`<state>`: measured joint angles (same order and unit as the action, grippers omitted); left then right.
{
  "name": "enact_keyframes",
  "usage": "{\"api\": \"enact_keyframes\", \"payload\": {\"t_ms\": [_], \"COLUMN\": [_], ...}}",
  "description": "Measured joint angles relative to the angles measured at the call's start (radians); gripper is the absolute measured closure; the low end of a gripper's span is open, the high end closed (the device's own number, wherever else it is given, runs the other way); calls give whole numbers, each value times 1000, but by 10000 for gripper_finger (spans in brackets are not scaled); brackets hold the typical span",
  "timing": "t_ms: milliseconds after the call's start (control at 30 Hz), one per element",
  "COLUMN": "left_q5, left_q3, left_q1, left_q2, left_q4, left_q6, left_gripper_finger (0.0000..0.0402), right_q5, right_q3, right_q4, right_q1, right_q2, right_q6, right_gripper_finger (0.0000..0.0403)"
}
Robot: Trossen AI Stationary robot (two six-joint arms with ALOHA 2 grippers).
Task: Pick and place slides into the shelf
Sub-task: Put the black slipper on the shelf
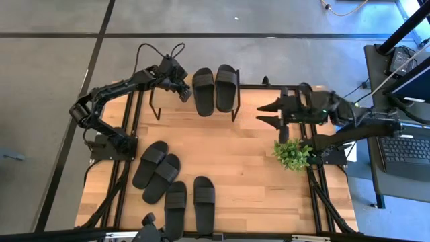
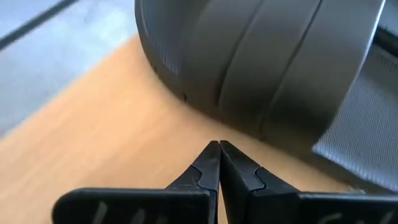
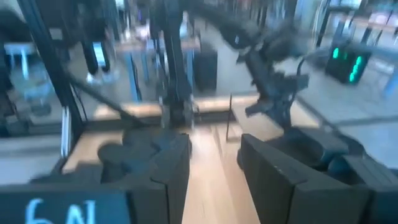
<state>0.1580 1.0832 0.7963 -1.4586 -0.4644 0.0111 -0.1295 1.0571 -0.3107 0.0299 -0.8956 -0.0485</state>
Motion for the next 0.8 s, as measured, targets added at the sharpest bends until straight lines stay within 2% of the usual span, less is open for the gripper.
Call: {"api": "enact_keyframes", "payload": {"t_ms": [167,333,633,800], "left_q5": [0,64,59,67], "left_q3": [0,0,0,0], "left_q1": [-2,-34,-125,-214], "left_q2": [1,14,181,265], "left_q4": [-47,-55,-128,-144], "left_q6": [24,18,-44,-88], "left_gripper_finger": [398,398,398,398], "right_q5": [1,0,0,0], "right_q3": [-239,-370,-407,-407], "right_q4": [198,303,304,306], "right_q1": [0,0,0,0], "right_q2": [119,173,187,188], "right_q6": [-57,-117,-157,-155], "right_gripper_finger": [257,257,257,257]}}
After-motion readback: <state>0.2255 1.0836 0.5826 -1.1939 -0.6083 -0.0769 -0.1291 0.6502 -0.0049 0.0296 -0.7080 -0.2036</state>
